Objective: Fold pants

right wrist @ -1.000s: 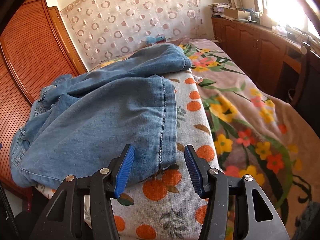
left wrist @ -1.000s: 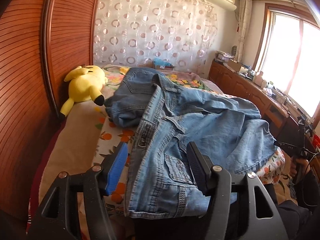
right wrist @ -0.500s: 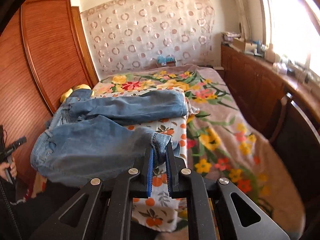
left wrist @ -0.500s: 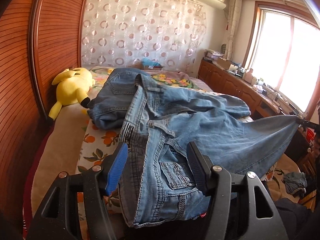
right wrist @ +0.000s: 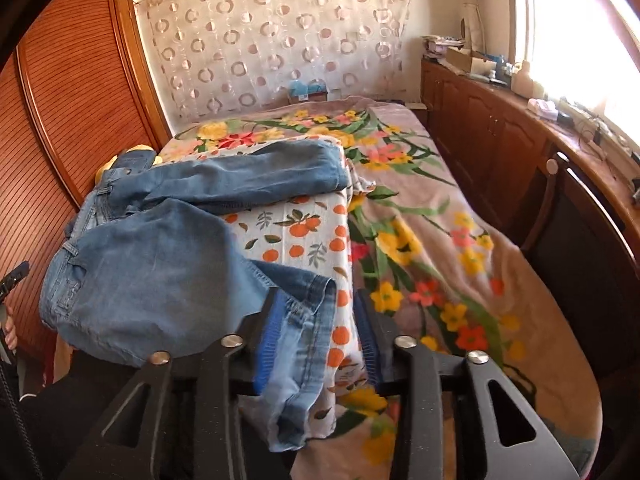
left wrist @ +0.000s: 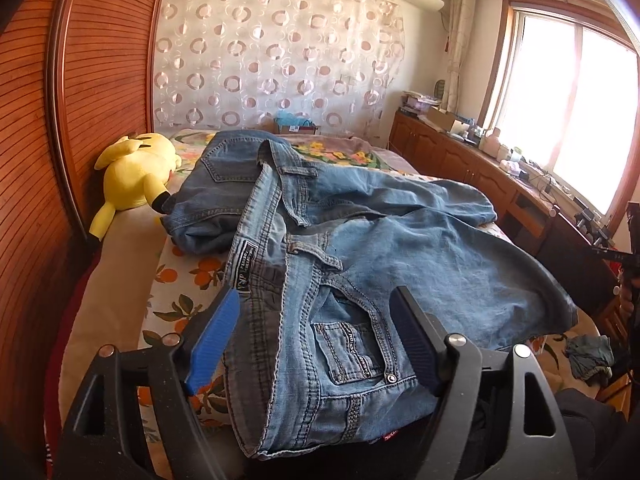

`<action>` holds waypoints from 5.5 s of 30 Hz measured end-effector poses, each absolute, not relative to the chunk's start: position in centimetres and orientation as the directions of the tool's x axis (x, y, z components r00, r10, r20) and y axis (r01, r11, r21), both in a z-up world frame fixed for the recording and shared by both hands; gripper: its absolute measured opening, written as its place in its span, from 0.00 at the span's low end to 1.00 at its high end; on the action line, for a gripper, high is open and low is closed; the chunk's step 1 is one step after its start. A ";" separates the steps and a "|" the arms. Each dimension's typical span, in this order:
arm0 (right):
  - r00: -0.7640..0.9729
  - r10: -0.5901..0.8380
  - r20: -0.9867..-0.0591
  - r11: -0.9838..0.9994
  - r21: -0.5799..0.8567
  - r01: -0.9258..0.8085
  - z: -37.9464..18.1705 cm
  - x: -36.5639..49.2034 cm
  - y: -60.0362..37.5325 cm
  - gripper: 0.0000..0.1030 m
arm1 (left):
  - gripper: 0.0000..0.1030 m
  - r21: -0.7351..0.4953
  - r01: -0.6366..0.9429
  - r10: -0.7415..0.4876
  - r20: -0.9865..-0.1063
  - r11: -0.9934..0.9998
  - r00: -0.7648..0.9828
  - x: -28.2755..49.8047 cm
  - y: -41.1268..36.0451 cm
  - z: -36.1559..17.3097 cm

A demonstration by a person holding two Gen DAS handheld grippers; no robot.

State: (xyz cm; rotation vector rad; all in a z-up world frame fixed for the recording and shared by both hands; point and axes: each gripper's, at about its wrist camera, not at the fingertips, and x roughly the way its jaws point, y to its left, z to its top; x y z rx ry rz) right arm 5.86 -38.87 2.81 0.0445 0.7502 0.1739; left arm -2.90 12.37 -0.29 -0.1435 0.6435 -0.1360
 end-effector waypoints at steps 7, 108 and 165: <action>0.716 0.157 -0.680 0.988 0.100 -0.121 -0.7 7.2 -37.9 0.45 | 0.76 -0.168 0.091 -0.177 -0.623 0.982 0.762 -1.1 11.2 -1.7; 0.674 0.278 -0.684 0.940 0.050 -0.338 -8.0 20.3 -23.6 0.51 | 0.44 -0.166 0.126 -0.209 -0.771 0.978 0.602 4.4 11.5 -7.0; 0.682 0.286 -0.673 0.944 0.078 -0.320 -8.3 20.6 -24.0 0.51 | 0.46 0.062 -0.026 0.063 -0.722 0.998 0.689 8.7 11.8 -6.5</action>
